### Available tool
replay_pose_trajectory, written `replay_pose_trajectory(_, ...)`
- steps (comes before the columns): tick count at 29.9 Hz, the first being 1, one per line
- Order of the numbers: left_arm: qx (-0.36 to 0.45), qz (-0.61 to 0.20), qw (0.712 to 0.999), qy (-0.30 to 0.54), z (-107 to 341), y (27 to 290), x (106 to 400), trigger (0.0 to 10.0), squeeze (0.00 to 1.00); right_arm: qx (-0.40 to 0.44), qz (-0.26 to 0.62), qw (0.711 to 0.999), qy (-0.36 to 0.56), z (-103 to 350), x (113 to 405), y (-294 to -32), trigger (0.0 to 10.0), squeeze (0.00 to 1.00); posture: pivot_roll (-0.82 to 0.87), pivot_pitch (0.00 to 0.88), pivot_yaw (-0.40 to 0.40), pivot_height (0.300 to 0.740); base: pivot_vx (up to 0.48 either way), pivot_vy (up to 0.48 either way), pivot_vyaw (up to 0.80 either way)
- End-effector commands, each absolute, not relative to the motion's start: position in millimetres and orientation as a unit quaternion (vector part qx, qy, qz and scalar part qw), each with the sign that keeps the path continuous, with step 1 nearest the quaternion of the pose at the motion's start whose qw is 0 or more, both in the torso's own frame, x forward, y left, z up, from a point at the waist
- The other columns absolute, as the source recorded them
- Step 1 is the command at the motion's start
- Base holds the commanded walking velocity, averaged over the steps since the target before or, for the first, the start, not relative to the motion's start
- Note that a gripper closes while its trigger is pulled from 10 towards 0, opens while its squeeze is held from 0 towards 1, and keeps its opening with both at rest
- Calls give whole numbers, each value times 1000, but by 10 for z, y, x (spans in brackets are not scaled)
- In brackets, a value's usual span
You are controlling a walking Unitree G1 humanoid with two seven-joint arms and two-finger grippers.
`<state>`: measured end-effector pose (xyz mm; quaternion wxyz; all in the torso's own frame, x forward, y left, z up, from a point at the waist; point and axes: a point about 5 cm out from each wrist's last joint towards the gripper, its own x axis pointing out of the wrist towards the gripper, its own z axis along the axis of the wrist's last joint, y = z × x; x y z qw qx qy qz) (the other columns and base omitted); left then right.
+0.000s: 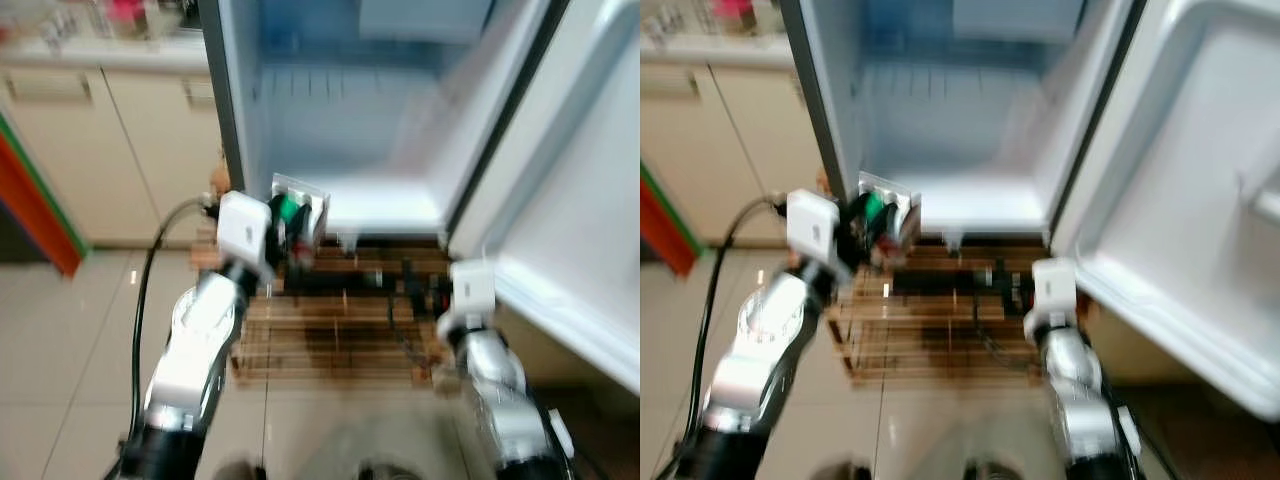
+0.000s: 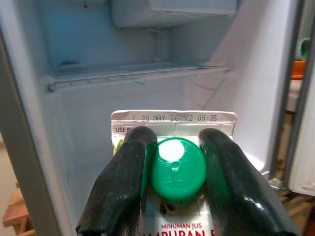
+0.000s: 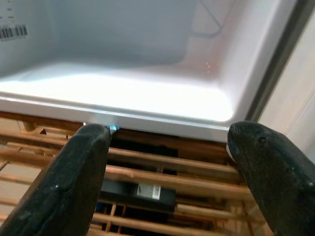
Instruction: Restocking fridge
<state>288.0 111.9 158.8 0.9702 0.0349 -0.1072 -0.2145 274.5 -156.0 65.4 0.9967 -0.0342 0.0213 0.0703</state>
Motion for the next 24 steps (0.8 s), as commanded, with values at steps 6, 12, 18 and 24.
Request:
replay_pose_trajectory(6, 41, -214, 971, -100, 1557, 1064, 2919, 0, 0, -45, 73, 996, 24, 655, 2747, -1583, 10000, 0, -2, 0, -58, 740, 250, 182, 0)
replay_pose_trajectory(12, 60, -213, 970, -99, 1553, 1045, 2944, 0, 0, -47, 75, 996, 26, 643, 2734, -1580, 10000, 0, -3, 0, -58, 740, 435, 120, 0)
replay_pose_trajectory(18, 52, -211, 971, -101, 1582, 1056, 2982, 0, 0, -46, 77, 996, 28, 635, 2719, -1565, 10000, 0, -5, 0, -54, 740, 472, 0, 0)
replay_pose_trajectory(24, 91, -221, 966, -102, 1593, 1027, 3005, 0, 0, -45, 79, 995, 31, 619, 2699, -1552, 10000, 0, -5, 0, -52, 740, 474, 0, 0)
